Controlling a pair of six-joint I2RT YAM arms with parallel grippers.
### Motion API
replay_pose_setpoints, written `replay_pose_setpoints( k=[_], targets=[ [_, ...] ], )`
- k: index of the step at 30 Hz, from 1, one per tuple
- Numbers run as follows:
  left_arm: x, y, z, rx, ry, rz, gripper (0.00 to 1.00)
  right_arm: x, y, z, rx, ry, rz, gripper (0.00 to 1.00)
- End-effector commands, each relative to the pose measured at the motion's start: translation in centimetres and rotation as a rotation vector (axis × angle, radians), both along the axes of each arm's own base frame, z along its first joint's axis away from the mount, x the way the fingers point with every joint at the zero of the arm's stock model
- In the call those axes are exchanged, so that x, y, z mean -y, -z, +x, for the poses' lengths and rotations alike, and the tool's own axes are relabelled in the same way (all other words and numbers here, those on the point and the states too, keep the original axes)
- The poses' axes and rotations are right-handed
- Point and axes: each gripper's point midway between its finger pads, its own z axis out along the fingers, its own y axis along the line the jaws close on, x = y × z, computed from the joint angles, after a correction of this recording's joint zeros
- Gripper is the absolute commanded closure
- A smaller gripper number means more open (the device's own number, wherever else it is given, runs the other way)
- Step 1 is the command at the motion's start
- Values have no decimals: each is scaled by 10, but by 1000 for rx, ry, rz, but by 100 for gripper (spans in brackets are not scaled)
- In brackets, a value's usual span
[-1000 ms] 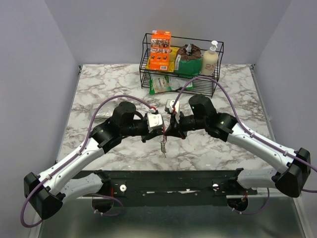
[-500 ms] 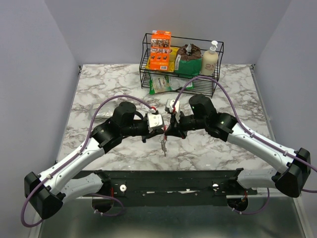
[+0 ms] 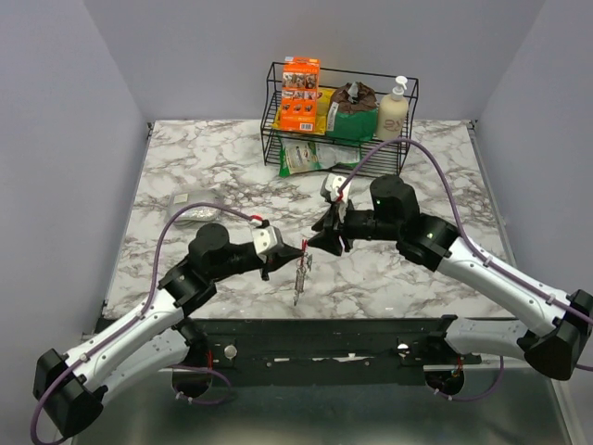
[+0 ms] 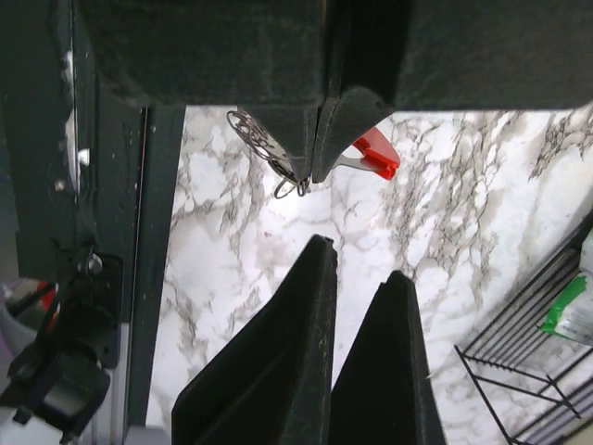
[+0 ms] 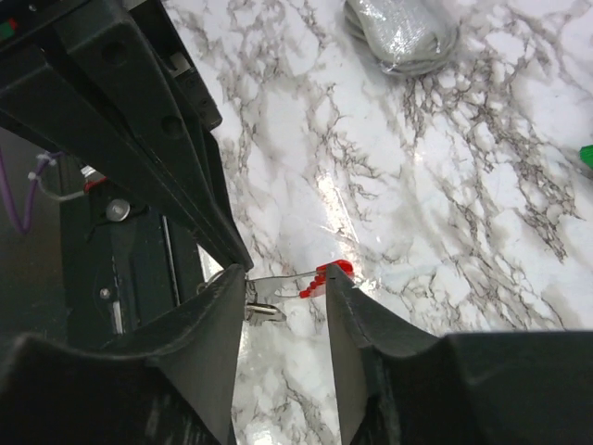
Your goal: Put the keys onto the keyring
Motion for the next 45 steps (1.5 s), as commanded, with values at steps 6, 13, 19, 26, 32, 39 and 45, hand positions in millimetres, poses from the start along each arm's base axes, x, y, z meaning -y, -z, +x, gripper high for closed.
replay_pose_setpoints(
  k=[6, 13, 19, 26, 32, 39, 45],
  targets=[
    [-15, -69, 4, 104, -134, -430, 100, 8, -22, 2, 70, 65, 112, 43],
    [-27, -85, -1, 161, -154, -563, 100, 7, -32, -21, 95, -46, 183, 41],
    [-26, -90, -5, 174, -129, -582, 100, 3, -33, -28, 92, -104, 197, 29],
    [-27, -95, -6, 188, -125, -605, 100, 0, -42, -30, 87, -109, 237, 26],
    [-25, -96, -4, 189, -124, -620, 100, 1, -52, -26, 100, -75, 277, 30],
    [-23, -96, -4, 192, -115, -613, 100, -9, -53, -28, 64, -117, 280, 42],
    [-23, -97, -4, 194, -115, -608, 100, -12, -48, -27, 49, -126, 269, 56]
  ],
)
